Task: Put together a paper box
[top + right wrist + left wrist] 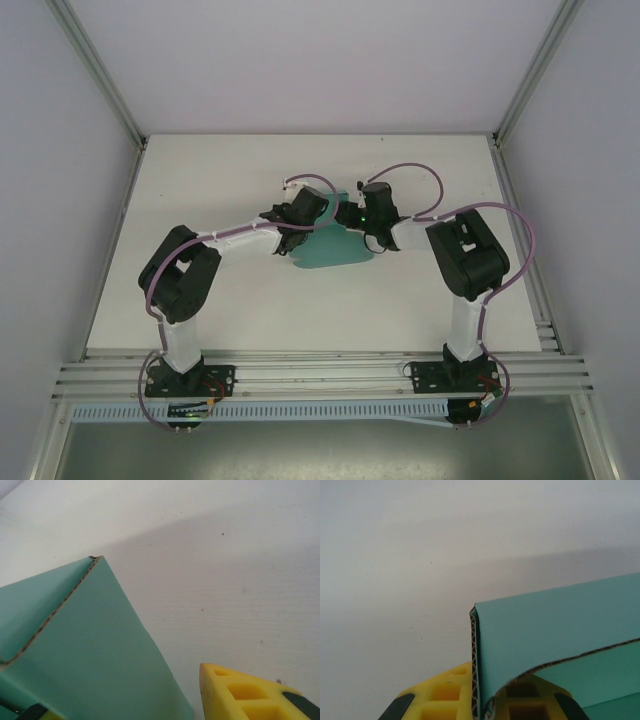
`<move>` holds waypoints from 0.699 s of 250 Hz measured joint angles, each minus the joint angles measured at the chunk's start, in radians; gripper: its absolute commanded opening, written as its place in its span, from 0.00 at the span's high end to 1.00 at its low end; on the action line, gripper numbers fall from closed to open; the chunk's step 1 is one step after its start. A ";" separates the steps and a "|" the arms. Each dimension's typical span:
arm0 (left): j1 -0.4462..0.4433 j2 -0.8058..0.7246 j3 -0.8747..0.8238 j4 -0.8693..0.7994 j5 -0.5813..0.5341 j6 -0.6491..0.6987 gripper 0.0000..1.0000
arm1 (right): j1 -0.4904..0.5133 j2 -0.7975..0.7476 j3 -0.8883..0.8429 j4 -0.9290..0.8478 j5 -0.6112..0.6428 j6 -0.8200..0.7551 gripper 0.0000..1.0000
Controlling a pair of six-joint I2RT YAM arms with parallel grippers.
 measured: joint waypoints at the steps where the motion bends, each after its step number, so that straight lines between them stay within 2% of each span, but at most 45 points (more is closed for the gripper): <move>1: 0.000 0.000 0.000 0.000 0.000 0.000 1.00 | 0.000 0.000 0.001 -0.002 0.000 0.001 0.61; 134: -0.001 0.000 0.012 -0.013 -0.003 -0.003 1.00 | -0.001 0.000 0.101 -0.165 -0.029 0.191 0.62; 175: -0.004 0.000 0.015 -0.015 -0.002 -0.003 1.00 | 0.003 0.000 0.130 -0.237 0.010 0.188 0.62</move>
